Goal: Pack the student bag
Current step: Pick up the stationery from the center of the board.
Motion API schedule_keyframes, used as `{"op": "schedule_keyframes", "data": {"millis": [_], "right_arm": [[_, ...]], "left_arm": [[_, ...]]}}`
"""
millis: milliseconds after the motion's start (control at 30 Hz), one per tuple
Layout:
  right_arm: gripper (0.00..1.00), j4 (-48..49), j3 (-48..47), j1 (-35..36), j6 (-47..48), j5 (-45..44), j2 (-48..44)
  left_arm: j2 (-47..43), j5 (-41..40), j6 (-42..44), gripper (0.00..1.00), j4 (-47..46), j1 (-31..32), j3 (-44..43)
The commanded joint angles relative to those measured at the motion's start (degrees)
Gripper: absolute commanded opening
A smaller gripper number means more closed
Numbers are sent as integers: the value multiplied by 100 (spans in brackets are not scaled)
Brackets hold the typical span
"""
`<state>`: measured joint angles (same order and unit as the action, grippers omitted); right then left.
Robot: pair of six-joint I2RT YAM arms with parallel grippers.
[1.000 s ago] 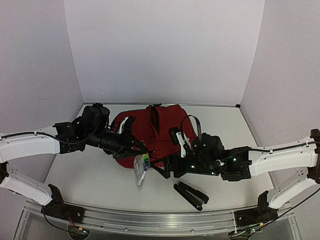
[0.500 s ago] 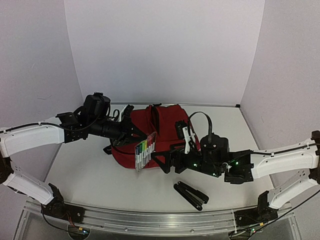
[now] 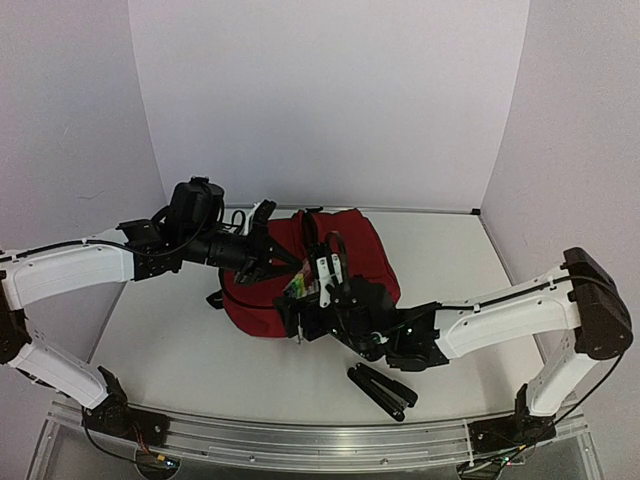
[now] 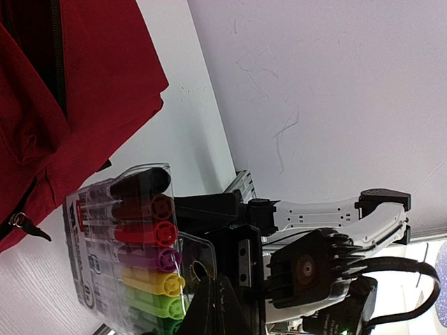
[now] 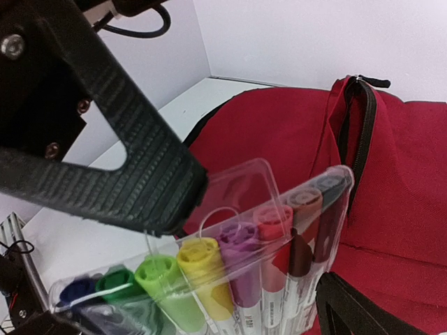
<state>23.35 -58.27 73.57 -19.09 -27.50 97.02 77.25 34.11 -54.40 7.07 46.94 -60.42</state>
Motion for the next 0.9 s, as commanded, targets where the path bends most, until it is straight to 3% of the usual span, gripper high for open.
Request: {"op": "schedule_keyframes", "data": {"millis": [0,133,200,633,700,867], "right_arm": [[98,167,-574,256,-3,-1326,423],[97,-62,-713,290,-338,-2082,598],[88,-97,-671,291,-491,-2329,566],[6,-189,-251,286,-921,-2125,62],[1,-190,-154,279,-911,-1971,-40],[0,-190,76,56,-912,-1026,-339]], "left_arm": [[-1,192,-11,0,-472,-34,-269],[-8,196,15,0,-470,-44,-296],[-32,153,5,0,-499,-60,-290],[-70,-239,166,0,-637,-174,-298],[-71,-216,249,0,-610,-219,-315],[-206,-221,597,3,-310,-385,-285]]}}
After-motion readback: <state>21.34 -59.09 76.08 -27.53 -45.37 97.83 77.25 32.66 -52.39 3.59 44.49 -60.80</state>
